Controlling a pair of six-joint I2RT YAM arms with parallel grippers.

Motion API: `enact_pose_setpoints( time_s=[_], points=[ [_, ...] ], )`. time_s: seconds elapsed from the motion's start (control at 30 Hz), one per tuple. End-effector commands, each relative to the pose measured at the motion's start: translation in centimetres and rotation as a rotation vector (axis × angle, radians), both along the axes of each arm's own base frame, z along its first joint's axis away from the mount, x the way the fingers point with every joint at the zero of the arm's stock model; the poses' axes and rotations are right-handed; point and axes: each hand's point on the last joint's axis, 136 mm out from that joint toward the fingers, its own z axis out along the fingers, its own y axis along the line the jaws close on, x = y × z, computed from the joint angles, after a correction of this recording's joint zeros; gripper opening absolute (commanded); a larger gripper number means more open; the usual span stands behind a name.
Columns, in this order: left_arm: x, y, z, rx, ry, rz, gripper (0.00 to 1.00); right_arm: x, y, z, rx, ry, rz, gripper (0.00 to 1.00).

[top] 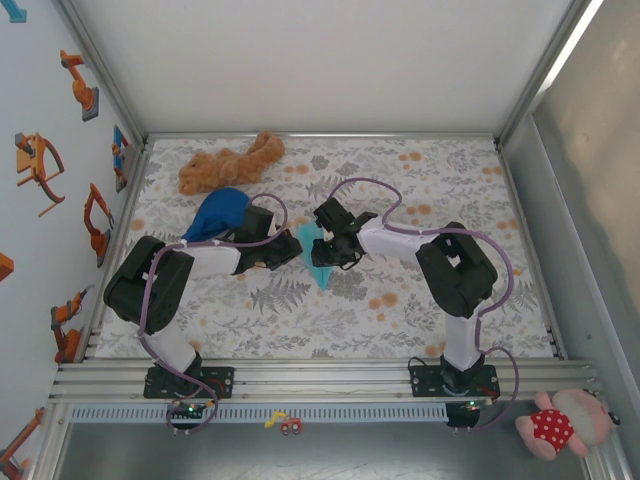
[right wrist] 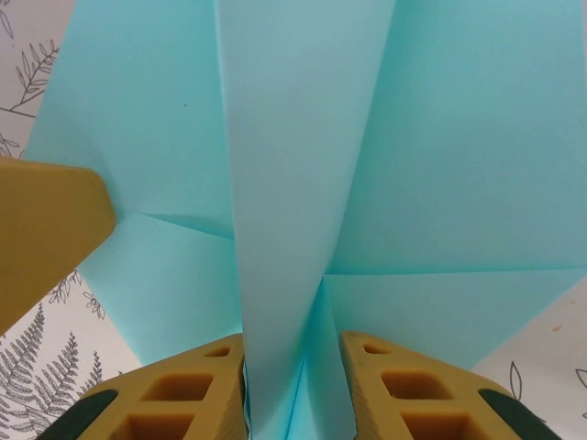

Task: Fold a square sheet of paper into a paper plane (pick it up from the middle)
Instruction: Move the paper plane to the top-center of the table.

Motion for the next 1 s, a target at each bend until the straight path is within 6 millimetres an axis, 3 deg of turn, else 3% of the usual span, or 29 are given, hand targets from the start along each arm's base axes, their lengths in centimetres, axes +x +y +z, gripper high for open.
enact_pose_setpoints(
  time_s=[0.0, 0.3, 0.5, 0.63, 0.8, 0.97],
  points=[
    [0.6, -0.4, 1.5, -0.026, -0.03, 0.003, 0.1, 0.1, 0.0, -0.5, -0.012, 0.007, -0.047, 0.29],
    [0.8, 0.6, 2.0, 0.004, -0.047, 0.025, 0.22, -0.1, 0.3, -1.1, -0.031, 0.034, -0.048, 0.24],
    [0.8, 2.7, 2.4, 0.076, -0.063, 0.061, 0.36, -0.1, 0.1, -1.4, -0.06, 0.032, -0.051, 0.21],
    [0.7, 4.6, 2.7, 0.151, -0.076, 0.094, 0.46, 0.2, -0.2, -1.3, -0.084, 0.021, -0.058, 0.14],
    [0.3, 7.4, 3.3, 0.266, -0.096, 0.143, 0.6, 1.3, -1.3, 0.0, -0.148, -0.036, -0.078, 0.03],
    [-0.3, 10.6, 4.4, 0.391, -0.121, 0.199, 0.8, 3.5, -3.4, 2.3, -0.217, -0.132, -0.107, 0.0]
  ],
)
